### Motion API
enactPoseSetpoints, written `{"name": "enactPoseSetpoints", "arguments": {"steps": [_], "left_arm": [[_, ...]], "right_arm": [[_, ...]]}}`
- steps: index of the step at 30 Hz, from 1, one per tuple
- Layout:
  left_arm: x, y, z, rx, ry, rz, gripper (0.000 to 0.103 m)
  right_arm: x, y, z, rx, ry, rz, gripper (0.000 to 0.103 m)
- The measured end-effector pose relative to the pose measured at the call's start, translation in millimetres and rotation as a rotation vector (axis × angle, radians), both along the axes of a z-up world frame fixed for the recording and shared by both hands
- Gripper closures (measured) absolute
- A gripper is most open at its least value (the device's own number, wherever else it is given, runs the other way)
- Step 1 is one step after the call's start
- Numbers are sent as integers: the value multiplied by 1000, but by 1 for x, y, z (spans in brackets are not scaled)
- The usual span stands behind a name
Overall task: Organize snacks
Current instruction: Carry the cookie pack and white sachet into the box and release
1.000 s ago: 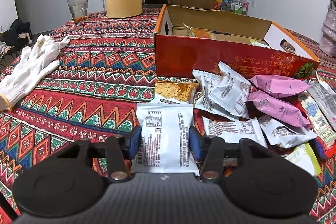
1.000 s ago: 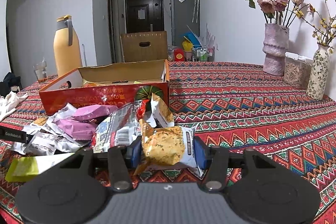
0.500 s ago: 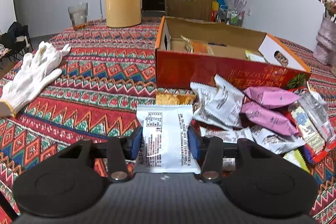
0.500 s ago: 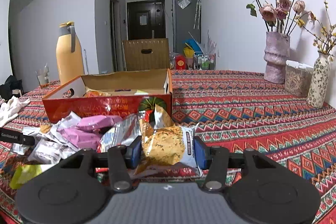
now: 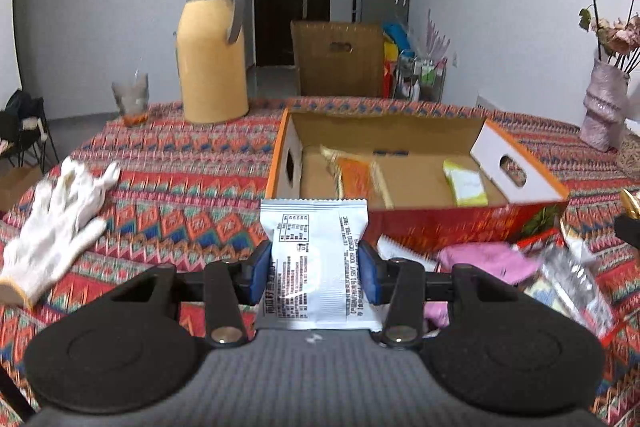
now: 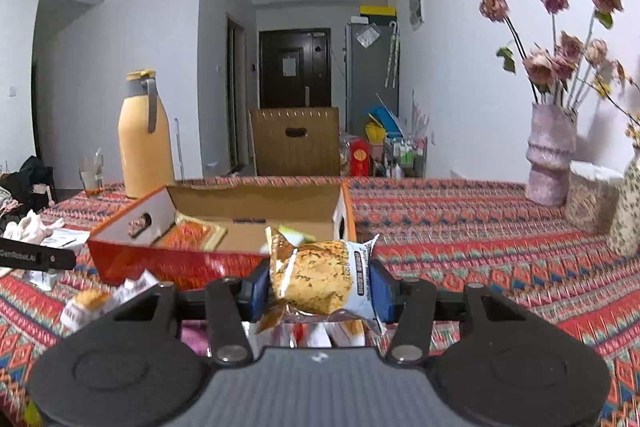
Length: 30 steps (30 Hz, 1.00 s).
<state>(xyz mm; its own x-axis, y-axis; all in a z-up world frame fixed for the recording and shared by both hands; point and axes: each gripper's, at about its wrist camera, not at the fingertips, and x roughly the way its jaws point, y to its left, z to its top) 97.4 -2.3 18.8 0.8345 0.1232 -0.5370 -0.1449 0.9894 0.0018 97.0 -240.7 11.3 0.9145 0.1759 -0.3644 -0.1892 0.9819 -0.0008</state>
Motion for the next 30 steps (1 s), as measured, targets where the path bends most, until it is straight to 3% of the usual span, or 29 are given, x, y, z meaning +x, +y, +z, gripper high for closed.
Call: {"name": "enactPoseSetpoints", "arguments": {"steps": [16,30], "left_arm": [[70,-22,31,-14,-73,-13,57],[117,0,3,-65,-38,40,57]], "right_arm": [[92,47,31,2,-27,92,53],[147,52,5,-1,71,73,53]]}}
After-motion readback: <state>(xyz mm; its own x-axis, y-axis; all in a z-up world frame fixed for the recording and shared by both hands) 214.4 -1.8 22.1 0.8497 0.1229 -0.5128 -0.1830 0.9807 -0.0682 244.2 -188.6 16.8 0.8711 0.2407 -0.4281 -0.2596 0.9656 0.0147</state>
